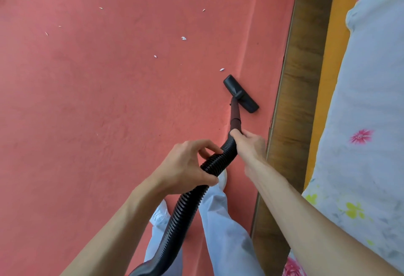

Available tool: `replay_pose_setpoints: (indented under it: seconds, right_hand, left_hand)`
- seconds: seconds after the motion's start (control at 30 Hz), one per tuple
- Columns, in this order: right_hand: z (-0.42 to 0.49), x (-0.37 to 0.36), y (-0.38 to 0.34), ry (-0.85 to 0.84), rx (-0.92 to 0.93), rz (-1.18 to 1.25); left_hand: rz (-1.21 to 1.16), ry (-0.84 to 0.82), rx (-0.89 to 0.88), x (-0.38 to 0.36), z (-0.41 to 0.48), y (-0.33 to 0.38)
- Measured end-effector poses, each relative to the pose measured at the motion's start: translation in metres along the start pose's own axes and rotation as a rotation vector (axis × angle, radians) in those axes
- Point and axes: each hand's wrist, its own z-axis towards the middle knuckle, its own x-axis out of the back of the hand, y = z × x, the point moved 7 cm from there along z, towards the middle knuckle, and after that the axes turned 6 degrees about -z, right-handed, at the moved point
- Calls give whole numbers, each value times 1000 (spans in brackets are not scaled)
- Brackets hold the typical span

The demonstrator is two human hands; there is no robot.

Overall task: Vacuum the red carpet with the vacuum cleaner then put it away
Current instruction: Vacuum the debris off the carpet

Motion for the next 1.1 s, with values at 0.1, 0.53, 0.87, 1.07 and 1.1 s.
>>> replay_pose_setpoints:
  seconds: [0.1, 0.53, 0.87, 1.07, 1.1]
  right_hand:
    - [6, -10, -16, 55, 23, 30]
    - [28, -34, -81, -2, 200, -296]
    - [89, -60, -94, -2, 228, -317]
    - [86, -62, -107, -153, 176, -112]
    - [78, -66, -112, -183, 162, -104]
  left_hand:
    - [-45, 122, 12, 5, 1, -8]
    - [-297, 266, 38, 23, 4, -22]
    - [-310, 402, 83, 23, 57, -33]
    - [-348, 410, 69, 39, 54, -32]
    - [-375, 405, 84, 46, 49, -34]
